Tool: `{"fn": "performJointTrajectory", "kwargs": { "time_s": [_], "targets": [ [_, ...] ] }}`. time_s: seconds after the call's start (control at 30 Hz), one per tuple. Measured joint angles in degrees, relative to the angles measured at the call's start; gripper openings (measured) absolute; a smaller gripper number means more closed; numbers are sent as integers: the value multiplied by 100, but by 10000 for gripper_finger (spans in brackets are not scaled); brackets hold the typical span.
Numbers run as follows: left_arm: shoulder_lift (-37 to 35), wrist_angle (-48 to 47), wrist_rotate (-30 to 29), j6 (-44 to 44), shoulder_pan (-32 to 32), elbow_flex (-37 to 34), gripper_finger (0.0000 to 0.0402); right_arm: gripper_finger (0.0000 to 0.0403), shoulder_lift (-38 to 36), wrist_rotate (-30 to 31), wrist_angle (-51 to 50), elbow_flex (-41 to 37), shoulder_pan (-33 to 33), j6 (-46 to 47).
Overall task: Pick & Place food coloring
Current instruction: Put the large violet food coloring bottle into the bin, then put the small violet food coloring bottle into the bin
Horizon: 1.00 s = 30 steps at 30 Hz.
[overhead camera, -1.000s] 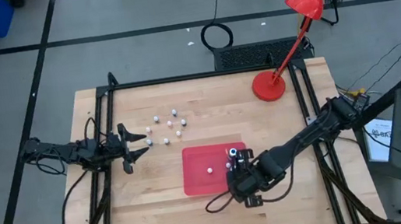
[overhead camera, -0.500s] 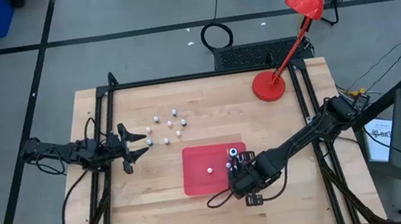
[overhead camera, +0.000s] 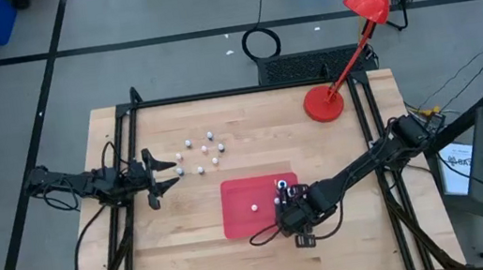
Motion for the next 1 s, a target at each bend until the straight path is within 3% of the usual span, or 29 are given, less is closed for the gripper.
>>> {"fn": "performJointTrajectory", "kwargs": {
  "time_s": [0.17, 0.3, 0.6, 1.0],
  "targets": [
    [-1, 0, 0, 0, 0, 0, 232, 233, -15, 2, 3, -4, 0, 361],
    [0, 0, 0, 0, 1, 0, 232, 261, -82, 0, -8, -4, 13, 576],
    [-2, -2, 0, 0, -1, 0, 232, 249, -685, -303, -36, -4, 9, 774],
    [-1, -2, 0, 0, -1, 0, 232, 244, -2728, -737, 103, -4, 173, 1664]
  ]
}}
